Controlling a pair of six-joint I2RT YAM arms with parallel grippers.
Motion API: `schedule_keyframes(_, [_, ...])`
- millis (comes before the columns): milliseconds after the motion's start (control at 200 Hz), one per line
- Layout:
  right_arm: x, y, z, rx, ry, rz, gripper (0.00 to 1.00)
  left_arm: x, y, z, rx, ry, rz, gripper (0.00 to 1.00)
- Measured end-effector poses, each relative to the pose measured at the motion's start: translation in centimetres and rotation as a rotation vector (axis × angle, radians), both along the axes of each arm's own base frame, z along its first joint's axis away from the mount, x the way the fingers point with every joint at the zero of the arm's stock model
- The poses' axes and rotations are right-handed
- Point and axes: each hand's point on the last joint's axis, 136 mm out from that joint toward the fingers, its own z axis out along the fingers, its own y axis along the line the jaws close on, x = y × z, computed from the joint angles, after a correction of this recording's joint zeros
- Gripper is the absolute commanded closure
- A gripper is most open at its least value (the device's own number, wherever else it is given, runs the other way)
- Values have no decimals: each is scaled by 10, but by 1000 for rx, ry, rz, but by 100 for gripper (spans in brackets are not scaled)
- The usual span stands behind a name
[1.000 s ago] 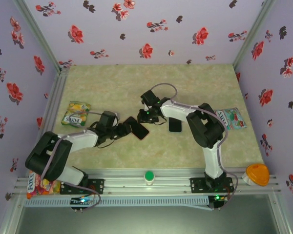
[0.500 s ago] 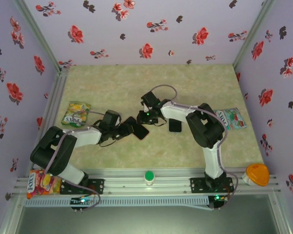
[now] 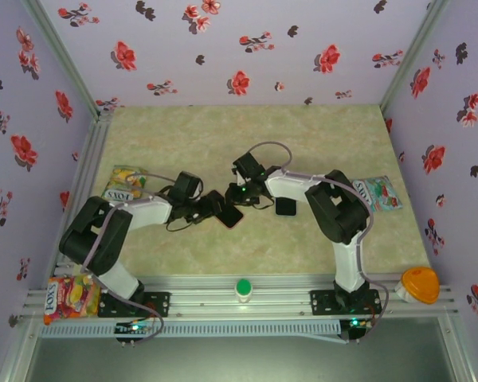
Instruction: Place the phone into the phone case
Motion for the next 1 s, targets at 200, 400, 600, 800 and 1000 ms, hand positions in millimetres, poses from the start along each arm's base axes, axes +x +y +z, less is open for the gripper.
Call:
schedule_keyframes(200, [-1, -11, 1, -13, 3, -33, 74, 4, -4, -1, 17, 33, -7, 58])
schedule_keyframes(400, [0, -21, 1, -17, 9, -59, 75, 9, -9, -1, 31, 58, -26, 58])
schedule_keyframes(600, [0, -30, 2, -25, 9, -82, 75, 13, -13, -1, 43, 83, -34, 58])
schedule_keyframes(800, [1, -41, 1, -33, 14, -117, 74, 15, -17, -2, 60, 111, -39, 58])
schedule_keyframes(1000, [0, -45, -1, -39, 22, -126, 74, 18, -22, -2, 77, 136, -46, 58])
